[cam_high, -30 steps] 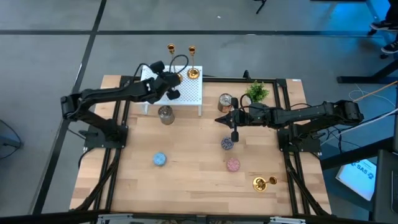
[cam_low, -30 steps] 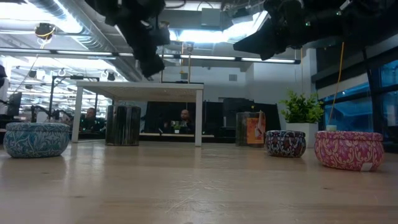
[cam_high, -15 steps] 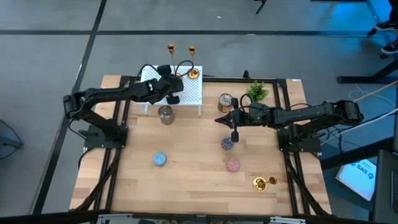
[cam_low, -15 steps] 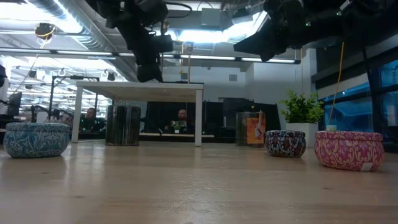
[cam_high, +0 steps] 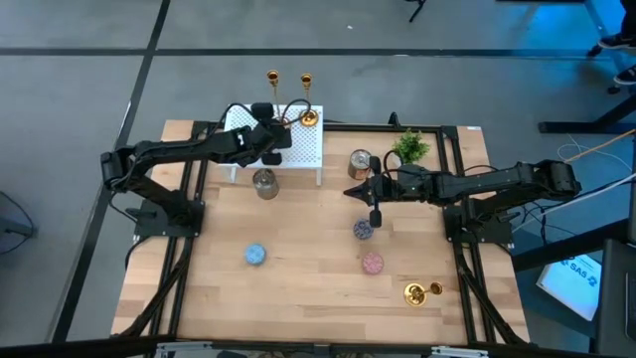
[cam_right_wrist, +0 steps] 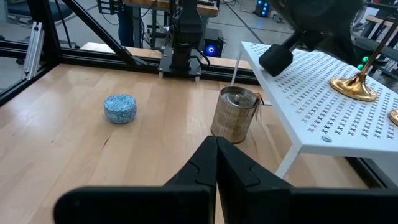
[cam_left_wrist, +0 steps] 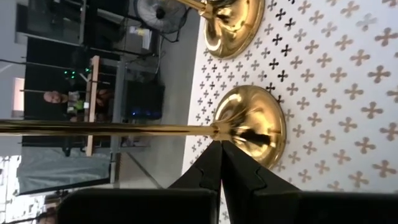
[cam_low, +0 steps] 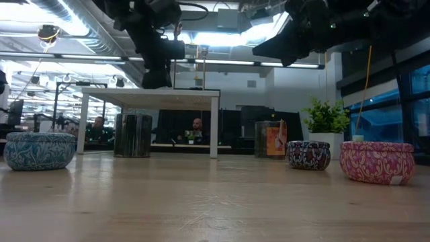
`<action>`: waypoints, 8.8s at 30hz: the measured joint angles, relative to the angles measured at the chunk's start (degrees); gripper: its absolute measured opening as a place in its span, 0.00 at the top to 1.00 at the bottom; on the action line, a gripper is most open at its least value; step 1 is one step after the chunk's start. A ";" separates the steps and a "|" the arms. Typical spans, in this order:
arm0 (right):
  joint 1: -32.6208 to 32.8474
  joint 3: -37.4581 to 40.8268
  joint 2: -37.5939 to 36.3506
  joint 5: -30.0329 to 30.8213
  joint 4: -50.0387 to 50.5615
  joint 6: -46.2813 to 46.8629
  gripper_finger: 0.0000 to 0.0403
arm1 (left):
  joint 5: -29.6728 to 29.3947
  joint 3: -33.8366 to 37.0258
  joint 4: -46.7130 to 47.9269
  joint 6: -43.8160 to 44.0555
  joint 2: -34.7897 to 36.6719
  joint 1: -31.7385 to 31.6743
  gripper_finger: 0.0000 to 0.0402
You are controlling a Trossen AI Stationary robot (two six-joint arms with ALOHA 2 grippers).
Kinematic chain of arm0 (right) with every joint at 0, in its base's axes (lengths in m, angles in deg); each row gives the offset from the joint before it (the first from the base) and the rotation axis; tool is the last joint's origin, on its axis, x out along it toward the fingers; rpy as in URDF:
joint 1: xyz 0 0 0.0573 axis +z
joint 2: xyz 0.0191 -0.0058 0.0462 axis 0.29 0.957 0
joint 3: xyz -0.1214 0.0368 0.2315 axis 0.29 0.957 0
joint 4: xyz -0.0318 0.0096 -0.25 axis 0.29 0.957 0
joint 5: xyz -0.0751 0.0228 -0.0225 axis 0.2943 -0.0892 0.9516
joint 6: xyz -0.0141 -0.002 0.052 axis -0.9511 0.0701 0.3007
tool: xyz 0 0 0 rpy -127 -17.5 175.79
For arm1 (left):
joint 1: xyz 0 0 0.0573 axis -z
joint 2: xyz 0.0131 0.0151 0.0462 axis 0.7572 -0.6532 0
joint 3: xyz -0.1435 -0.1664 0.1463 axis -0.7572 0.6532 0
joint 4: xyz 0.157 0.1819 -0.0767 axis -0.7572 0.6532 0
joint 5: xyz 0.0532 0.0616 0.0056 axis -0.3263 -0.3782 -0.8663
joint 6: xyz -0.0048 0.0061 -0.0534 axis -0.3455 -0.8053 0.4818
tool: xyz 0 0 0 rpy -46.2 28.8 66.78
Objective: Pick & Place candle stick holders
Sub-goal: Adjust the left gold candle holder to align with the other gold candle holder, then put the gold candle holder on the shelf to align with the other gold candle holders
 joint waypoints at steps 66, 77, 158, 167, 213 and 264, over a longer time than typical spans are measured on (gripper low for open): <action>-0.01 0.00 0.00 -0.13 -0.02 -0.02 0.99 | 6.42 0.06 -8.35 -0.57 -0.03 -5.08 1.00; 0.24 0.00 0.00 -0.17 -0.17 -0.02 0.99 | 5.27 0.06 0.97 10.21 9.88 4.57 1.00; 54.77 -26.38 -15.56 -3.83 85.85 75.96 0.58 | 8.76 15.25 -7.06 40.36 20.20 38.35 1.00; 58.51 -26.36 -7.53 -1.05 84.18 78.07 0.58 | 7.79 15.25 -7.07 40.28 20.20 38.35 1.00; 77.24 -13.64 2.64 30.52 70.84 99.92 0.58 | 7.91 15.25 -7.13 38.73 20.20 38.35 1.00; 71.09 -12.94 2.63 40.72 65.03 87.27 0.93 | 7.87 15.23 -8.58 37.68 20.22 38.35 0.81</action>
